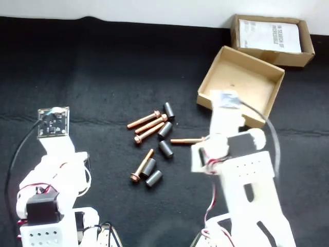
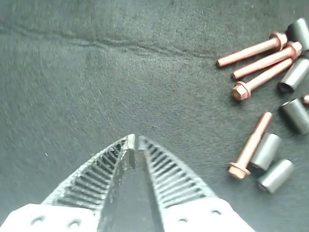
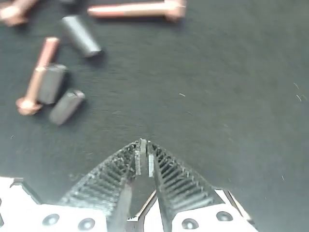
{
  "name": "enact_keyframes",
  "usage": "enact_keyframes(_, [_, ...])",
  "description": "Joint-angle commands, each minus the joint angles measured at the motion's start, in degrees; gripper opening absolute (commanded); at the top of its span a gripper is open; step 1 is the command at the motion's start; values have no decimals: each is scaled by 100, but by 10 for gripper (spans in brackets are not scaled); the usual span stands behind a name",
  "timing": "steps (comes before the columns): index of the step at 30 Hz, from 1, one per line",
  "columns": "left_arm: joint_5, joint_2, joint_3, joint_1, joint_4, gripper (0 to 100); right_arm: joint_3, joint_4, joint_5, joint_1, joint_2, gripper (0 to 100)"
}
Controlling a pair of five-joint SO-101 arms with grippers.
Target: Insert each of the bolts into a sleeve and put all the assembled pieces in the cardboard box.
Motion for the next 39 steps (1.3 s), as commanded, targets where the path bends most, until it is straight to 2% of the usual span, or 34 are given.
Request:
enact_keyframes(1, [448,66,-233,-57,202,184,-233,-338,-62,-866,22,13])
enact_keyframes(6, [659,66,22,-57,360,290,57,-1165,-62,-1156,233,13])
enact_keyframes(10, [659,57,558,-57,343,295,505,-1877,-70,-1569,479,13])
enact_keyframes(15, [659,48,787,-57,220,296,787,-2149,-70,-2316,699,16])
enact_keyframes(21, [659,48,1138,-66,-545,295,866,-1974,-70,-2923,1051,183])
enact_keyframes(23, [659,48,1332,-66,-774,295,866,-1991,-70,-2993,1138,209])
enact_keyframes(31, [659,48,2158,-66,-1732,295,857,-2229,-70,-3002,1226,209])
enact_keyframes(37, [659,4,2554,-66,-1960,296,884,-2905,-105,-3002,1244,209])
enact_keyframes(39, [659,4,2668,-66,-2066,296,884,-3055,-457,-3002,1253,209])
